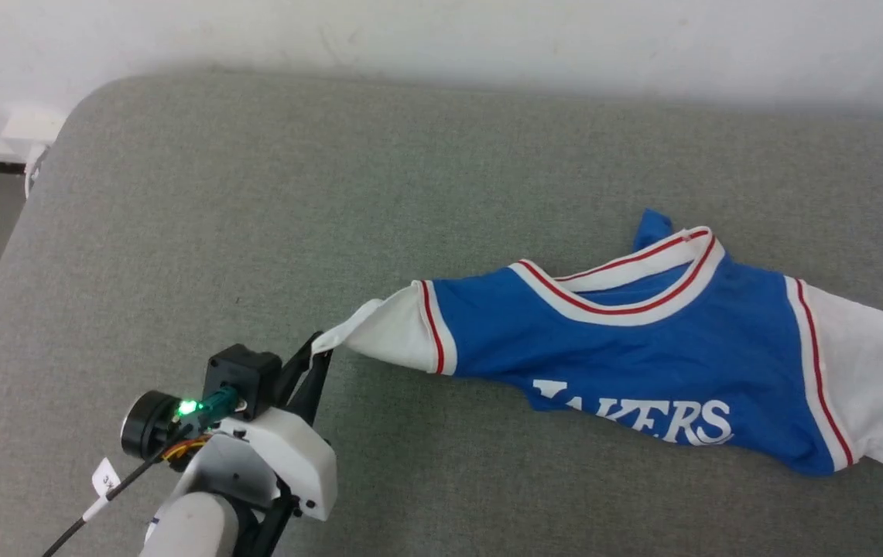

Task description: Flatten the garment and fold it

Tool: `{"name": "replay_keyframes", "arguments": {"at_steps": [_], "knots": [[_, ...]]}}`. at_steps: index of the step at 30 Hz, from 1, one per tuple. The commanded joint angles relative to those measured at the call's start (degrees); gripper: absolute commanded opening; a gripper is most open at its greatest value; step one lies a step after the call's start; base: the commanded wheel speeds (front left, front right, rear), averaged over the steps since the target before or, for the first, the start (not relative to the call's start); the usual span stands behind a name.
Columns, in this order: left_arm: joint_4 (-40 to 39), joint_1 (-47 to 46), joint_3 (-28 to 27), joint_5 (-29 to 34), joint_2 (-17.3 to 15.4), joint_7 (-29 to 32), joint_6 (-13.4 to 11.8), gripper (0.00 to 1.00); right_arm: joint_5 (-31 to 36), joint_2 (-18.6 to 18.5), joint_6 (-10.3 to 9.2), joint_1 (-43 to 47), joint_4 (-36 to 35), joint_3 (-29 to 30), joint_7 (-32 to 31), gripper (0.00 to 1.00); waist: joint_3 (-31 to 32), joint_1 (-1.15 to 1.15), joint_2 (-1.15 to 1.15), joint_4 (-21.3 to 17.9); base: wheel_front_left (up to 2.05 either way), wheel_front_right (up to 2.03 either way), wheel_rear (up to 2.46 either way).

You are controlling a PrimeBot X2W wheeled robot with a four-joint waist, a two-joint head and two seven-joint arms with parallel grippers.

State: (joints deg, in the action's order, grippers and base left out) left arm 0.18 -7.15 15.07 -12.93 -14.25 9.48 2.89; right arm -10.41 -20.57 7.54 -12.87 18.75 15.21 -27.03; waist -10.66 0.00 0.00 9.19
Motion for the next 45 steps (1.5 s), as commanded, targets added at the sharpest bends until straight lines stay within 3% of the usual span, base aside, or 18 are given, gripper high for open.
{"name": "replay_keyframes", "arguments": {"at_steps": [1, 9, 16, 18, 19, 31, 37, 45], "knots": [[-1.22, -0.02, 0.47, 0.62, 0.36, -0.34, -0.48, 0.0, -0.23, -2.15, -0.05, -2.68, 1.95, -0.78, -4.24, 1.0, -2.17, 0.0, 0.0, 1.51, 0.0, 0.0, 0.0], [-3.36, -0.59, 1.63, 0.92, 0.65, 0.26, -0.7, 0.0, 0.3, -5.09, -0.05, -9.6, 7.94, -1.41, -11.61, 1.0, -5.02, 0.0, 0.0, 3.11, 0.0, 0.0, 0.0], [-3.67, -1.17, 2.45, 1.01, 0.72, 0.48, -0.79, 0.0, 0.36, -4.92, -0.05, -11.73, 14.28, -3.54, -16.15, 1.0, -6.25, 0.0, 0.0, 3.98, 0.0, 0.0, 0.0], [-3.55, -1.33, 2.59, 0.98, 0.72, 0.56, -0.84, 0.0, -0.55, -5.03, -0.05, -11.42, 15.02, -5.27, -17.22, 0.13, -6.32, 0.0, 0.0, 4.01, 0.0, 0.0, 0.0], [-3.44, -1.39, 2.6, 0.95, 0.69, 0.59, -0.89, 0.0, -1.01, -5.23, -0.05, -11.35, 14.98, -6.07, -16.95, 0.0, -6.29, 0.0, 0.0, 3.95, 0.0, 0.0, 0.0], [-1.24, -0.97, -0.17, -0.57, -1.65, -0.15, -1.7, 0.0, -3.83, -7.6, -0.05, -12.08, 9.61, -9.42, -2.52, 0.0, 1.67, 0.0, 0.0, 0.61, 0.0, 0.0, 0.0], [-4.92, -0.42, -4.11, -2.08, -4.01, 0.1, -3.07, 0.0, -7.48, -9.22, -0.05, -11.83, -0.36, -11.45, 2.43, 0.0, 6.97, 0.0, 0.0, -2.26, 0.0, 0.0, 0.0], [-17.36, -1.71, -9.77, -3.08, -7.82, 0.58, -4.5, 0.0, -10.57, -12.49, -0.05, -12.1, -17.62, -12.53, 5.81, 0.0, 10.8, 0.0, 0.0, -5.07, 0.0, 0.0, 0.0]]}}
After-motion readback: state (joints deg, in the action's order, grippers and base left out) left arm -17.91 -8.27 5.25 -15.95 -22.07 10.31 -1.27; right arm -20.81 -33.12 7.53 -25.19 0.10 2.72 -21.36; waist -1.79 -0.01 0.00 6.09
